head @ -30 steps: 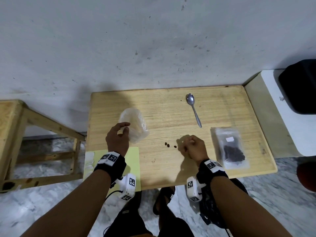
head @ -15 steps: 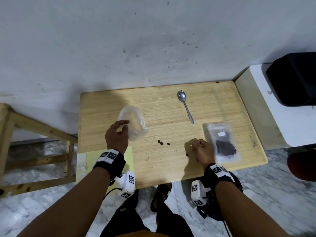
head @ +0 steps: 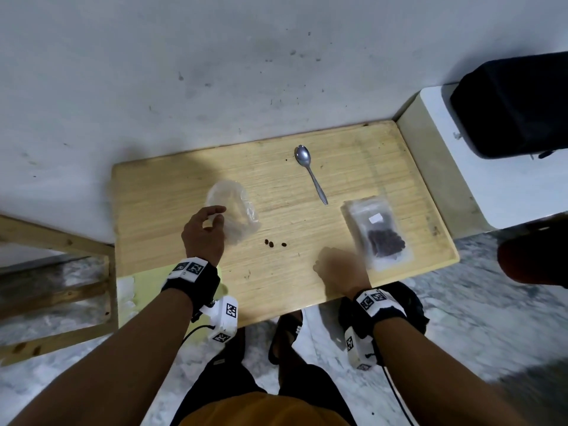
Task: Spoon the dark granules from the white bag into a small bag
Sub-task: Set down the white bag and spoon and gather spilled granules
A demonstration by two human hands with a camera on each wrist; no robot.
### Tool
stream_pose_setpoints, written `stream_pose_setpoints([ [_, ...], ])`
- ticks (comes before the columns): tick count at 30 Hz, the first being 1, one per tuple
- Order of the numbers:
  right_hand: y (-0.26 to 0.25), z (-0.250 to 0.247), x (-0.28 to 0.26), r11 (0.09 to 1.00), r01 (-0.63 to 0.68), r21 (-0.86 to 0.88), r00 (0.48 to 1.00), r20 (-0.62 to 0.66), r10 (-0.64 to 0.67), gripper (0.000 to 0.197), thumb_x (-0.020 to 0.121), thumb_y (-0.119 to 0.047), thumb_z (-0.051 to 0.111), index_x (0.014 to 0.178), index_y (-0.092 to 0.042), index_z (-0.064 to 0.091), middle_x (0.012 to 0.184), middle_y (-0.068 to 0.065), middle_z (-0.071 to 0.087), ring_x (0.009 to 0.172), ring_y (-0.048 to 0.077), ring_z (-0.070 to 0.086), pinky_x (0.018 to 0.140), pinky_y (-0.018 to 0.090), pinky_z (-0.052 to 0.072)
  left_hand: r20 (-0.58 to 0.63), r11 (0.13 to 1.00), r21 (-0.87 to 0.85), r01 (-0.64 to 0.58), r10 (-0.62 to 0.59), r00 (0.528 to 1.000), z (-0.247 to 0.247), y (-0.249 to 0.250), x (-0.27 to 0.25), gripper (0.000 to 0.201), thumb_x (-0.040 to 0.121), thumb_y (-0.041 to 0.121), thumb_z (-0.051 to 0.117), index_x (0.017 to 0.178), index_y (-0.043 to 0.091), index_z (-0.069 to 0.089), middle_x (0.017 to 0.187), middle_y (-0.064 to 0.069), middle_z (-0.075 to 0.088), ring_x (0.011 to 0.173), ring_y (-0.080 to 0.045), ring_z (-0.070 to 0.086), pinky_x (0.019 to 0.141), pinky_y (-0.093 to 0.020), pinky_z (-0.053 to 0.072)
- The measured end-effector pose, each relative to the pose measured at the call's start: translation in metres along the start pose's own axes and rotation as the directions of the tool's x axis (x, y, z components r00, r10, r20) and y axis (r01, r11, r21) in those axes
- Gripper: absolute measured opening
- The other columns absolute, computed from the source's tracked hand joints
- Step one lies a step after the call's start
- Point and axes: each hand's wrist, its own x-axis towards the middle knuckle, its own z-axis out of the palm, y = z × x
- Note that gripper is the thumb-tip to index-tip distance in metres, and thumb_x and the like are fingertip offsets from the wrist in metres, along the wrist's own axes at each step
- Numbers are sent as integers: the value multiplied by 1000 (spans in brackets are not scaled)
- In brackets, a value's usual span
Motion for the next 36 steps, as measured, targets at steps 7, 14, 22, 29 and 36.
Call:
stream_pose_setpoints([
  [7, -11, 2, 4, 986, 102, -130, 995, 6, -102, 10, 82, -31, 66, 88, -25, 62, 82, -5, 72, 81, 20, 66, 74, 24, 48, 22, 1000, 7, -2, 2, 1000, 6, 10, 2, 28, 92, 16, 60, 84, 41, 70, 108, 2, 70, 68, -32, 68, 69, -41, 58],
  [14, -15, 6, 6, 998, 47, -46, 998, 44, -45, 8, 83, -27, 64, 90, -26, 61, 78, -12, 71, 76, 7, 68, 77, 27, 54, 24, 1000, 10, -13, 12, 1000, 8, 10, 4, 27, 92, 15, 60, 87, 40, 70, 112, 0, 69, 68, -32, 68, 71, -39, 57],
  [22, -11, 3, 6, 997, 31, -70, 1000, 6, -30, 20, 81, -35, 76, 86, -23, 60, 69, -6, 68, 74, 12, 63, 71, 25, 48, 29, 1000, -13, -5, 5, 1000, 8, 8, 7, 24, 93, 14, 59, 91, 35, 71, 112, -1, 69, 69, -30, 67, 67, -31, 52],
  [29, -20, 2, -1, 996, 54, -70, 999, 13, -53, 27, 96, -29, 52, 70, -20, 54, 71, -25, 69, 69, 2, 63, 64, 21, 47, 28, 1000, -21, -4, 5, 1000, 8, 8, 9, 23, 93, 14, 60, 92, 33, 72, 111, 0, 70, 65, -27, 66, 65, -31, 52],
  [36, -33, -9, 4, 583, -361, 728, 931, 318, 180, 26, 94, -13, 48, 70, -14, 59, 54, 0, 42, 44, 12, 31, 39, 23, 21, 19, 999, -29, 18, -17, 1000, 6, 7, 11, 24, 92, 14, 61, 91, 35, 72, 115, 2, 69, 62, -20, 62, 66, -29, 52],
])
